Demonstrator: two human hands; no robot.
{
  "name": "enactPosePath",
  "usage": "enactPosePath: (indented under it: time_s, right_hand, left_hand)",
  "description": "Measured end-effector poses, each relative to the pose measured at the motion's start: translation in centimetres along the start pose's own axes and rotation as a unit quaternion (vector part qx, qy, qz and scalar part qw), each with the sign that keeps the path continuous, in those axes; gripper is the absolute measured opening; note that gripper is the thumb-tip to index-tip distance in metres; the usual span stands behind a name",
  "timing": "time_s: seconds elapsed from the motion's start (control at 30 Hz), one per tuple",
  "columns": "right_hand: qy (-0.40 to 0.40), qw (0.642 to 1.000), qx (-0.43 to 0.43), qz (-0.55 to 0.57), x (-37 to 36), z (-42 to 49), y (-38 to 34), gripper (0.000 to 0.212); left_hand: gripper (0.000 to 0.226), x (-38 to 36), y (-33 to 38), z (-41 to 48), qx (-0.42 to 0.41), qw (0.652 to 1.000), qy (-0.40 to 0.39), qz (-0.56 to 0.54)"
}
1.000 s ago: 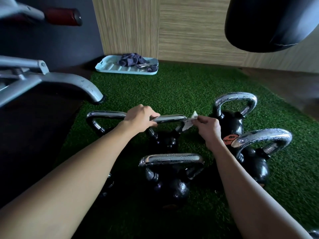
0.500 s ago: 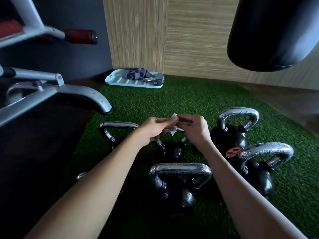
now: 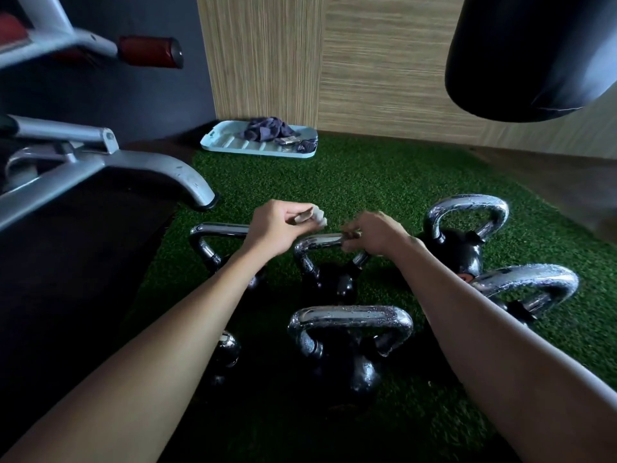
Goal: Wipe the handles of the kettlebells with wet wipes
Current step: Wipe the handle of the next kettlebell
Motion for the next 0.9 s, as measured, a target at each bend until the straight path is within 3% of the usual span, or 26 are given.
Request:
enactPosePath:
  time_s: [0.17, 0.33, 0.53, 0.63, 0.7, 0.8, 0.9]
  right_hand:
    - [0.043, 0.999, -0.021, -0.019, -0.5, -1.1, 1.5, 0.035]
    - [0.069, 0.995, -0.067, -0.007, -0.1, -3.4, 4.1, 0.029]
    - [0.075, 0.992, -0.097, -0.003, 0.2, -4.2, 5.3, 0.027]
    - [0.081, 0.993, -0.088, 0.0, -0.2, -4.3, 5.4, 0.023]
    - [0.09, 0.992, -0.085, 0.001, -0.6, -4.4, 5.4, 0.024]
    - [0.09, 0.992, -0.085, -0.002, -0.8, -4.4, 5.5, 0.026]
    - [0.086, 0.992, -0.092, 0.003, -0.6, -4.4, 5.7, 0.028]
  left_hand:
    - [0.038, -3.2, 1.7, 0.1, -0.096, 0.985, -0.07, 0.128]
    - [0.033, -6.9, 2.8, 0.0, -0.163, 0.963, -0.123, 0.174]
    - [0.04, -5.6, 1.0, 1.0, -0.148, 0.981, -0.046, 0.117]
    - [0.039, -6.4, 1.4, 1.0, -0.141, 0.984, -0.057, 0.097]
    - [0.038, -6.7, 1.1, 1.7, -0.084, 0.99, -0.051, 0.097]
    - [0.046, -6.2, -1.9, 2.2, 0.08, 0.994, -0.035, 0.062]
    - [0.06, -6.5, -5.2, 0.8, 0.207, 0.976, -0.024, -0.066]
Point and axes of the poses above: each hand's wrist, its own z-axis towards the middle knuckle, its own x-axis out of the back of the hand, y = z × x, the point moved 5 cm from there along z, towards the middle knuckle, and after that the axes turned 11 degrees about y, right-handed, at the moved point
